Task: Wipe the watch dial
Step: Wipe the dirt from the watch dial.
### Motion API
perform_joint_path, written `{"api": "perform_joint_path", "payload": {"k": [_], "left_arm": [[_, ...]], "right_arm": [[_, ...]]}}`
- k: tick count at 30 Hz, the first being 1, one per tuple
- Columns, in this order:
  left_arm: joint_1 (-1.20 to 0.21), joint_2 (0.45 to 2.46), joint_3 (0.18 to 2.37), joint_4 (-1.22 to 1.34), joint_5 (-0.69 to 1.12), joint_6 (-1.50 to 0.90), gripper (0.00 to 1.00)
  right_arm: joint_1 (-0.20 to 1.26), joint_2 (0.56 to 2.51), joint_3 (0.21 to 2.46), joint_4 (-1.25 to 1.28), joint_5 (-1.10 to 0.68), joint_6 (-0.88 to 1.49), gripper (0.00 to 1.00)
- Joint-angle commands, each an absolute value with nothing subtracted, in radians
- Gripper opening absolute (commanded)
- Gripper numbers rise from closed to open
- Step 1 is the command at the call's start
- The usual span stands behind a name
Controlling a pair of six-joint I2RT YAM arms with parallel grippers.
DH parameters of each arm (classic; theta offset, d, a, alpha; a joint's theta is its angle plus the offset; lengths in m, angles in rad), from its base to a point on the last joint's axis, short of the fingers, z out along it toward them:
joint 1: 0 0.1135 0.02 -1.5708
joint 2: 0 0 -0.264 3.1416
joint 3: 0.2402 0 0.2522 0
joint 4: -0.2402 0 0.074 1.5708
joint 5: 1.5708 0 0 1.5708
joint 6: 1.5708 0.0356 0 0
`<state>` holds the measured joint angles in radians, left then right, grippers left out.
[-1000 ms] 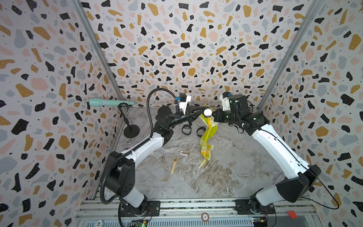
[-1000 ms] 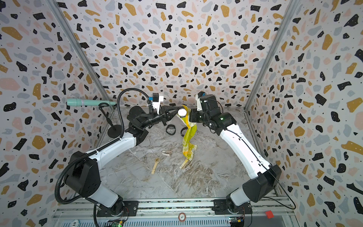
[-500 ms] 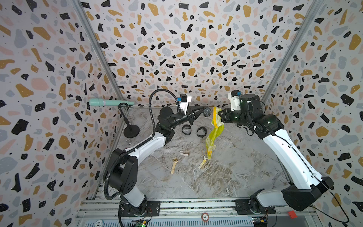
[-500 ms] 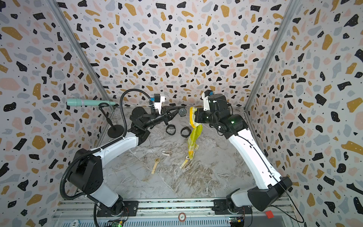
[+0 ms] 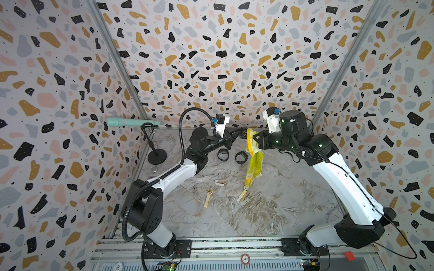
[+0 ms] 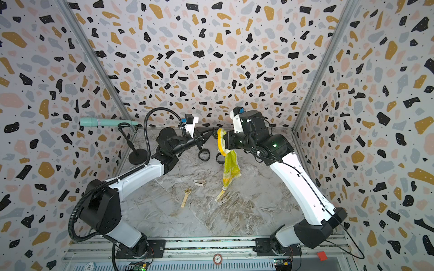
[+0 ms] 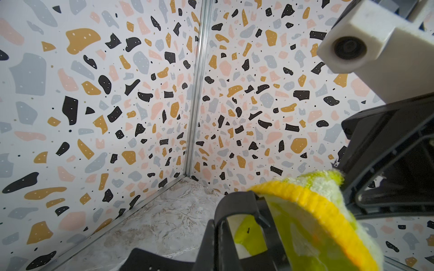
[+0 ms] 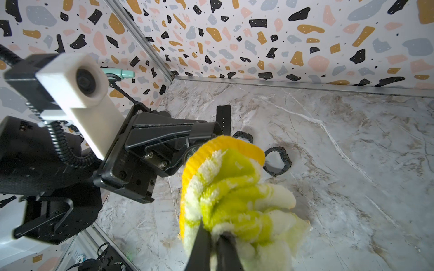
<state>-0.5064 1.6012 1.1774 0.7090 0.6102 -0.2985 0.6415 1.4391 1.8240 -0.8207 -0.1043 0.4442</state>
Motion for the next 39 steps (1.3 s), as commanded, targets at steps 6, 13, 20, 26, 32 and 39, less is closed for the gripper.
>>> {"api": "perform_joint_path", "payload": {"k": [6,13,20,26,32,39], "left_arm": [[-0.512,1.556,1.128,0.911,0.671,-0.431,0.00],[-0.519,1.516,1.089,0.947,0.713,-0.486,0.00],[-0.528,1.492,1.063,0.939,0.746,-0.481,0.00],[-0.528,1.488,1.079,0.918,0.780,-0.463,0.00],[-0.528,1.492,1.076,0.951,0.795,-0.483,0.00],[-0.528,1.499,1.069,0.952,0.786,-0.480,0.00]], "right_arm": [[0.649,1.509,1.889,-0.757,-0.107,0.432,0.00],[0.638,1.597,2.003,-0.736,-0.150,0.435,0.00],[0.638,1.636,2.033,-0.727,-0.162,0.443,0.00],[0.635,1.621,2.001,-0.733,-0.132,0.450,0.00],[0.626,1.585,1.941,-0.729,-0.120,0.462,0.00],[0.578,1.486,1.831,-0.726,-0.120,0.474,0.00]]}}
